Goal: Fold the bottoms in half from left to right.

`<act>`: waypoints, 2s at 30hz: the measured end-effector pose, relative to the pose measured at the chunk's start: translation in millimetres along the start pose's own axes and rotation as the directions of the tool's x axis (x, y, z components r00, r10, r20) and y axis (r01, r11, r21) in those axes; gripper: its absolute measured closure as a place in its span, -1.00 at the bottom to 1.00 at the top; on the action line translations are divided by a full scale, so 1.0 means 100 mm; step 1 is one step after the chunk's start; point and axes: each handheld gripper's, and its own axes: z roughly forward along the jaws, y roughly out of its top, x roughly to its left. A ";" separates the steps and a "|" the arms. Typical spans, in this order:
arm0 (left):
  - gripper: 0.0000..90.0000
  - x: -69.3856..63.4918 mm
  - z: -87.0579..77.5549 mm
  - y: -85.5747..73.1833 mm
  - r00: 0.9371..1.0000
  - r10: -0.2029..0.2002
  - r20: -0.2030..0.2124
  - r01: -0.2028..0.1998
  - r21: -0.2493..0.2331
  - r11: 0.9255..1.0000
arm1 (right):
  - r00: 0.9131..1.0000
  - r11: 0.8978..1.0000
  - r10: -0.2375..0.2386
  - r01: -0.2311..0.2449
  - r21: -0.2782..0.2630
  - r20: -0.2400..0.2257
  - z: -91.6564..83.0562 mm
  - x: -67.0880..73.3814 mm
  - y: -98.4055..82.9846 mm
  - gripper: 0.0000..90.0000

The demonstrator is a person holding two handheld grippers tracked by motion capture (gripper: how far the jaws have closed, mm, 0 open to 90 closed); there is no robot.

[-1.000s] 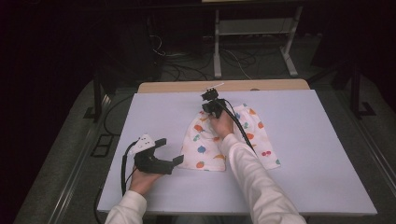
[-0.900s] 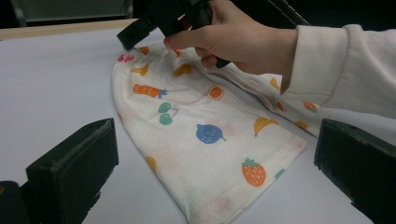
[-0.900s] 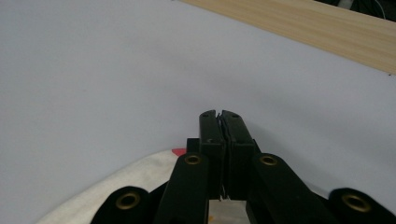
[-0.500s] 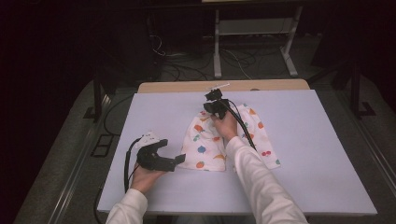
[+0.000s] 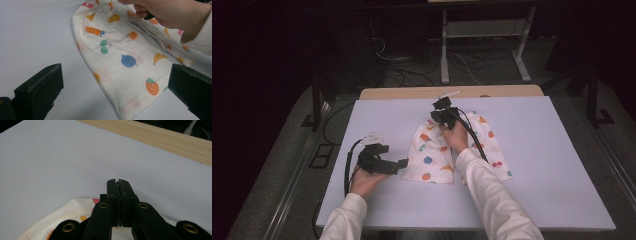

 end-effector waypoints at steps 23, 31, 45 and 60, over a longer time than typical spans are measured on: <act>-1.00 0.00 0.10 -0.11 0.996 -0.083 0.037 0.077 0.141 0.987 | 1.000 1.000 0.001 -0.001 -0.019 0.016 -0.07 -0.02 -0.02 0.93; -0.89 0.00 0.12 -0.16 0.990 -0.136 0.047 0.127 0.161 0.979 | 1.000 1.000 -0.001 0.001 -0.017 0.021 -0.07 -0.02 -0.03 0.93; -0.50 -0.02 0.12 -0.22 0.984 -0.162 0.069 0.150 0.151 0.977 | 0.999 1.000 -0.015 0.016 -0.013 0.040 -0.05 0.00 -0.04 0.93; -0.04 -0.02 0.16 -0.25 0.984 -0.159 0.076 0.145 0.167 0.975 | 0.998 0.999 -0.029 0.031 -0.030 0.054 -0.07 0.02 -0.04 0.93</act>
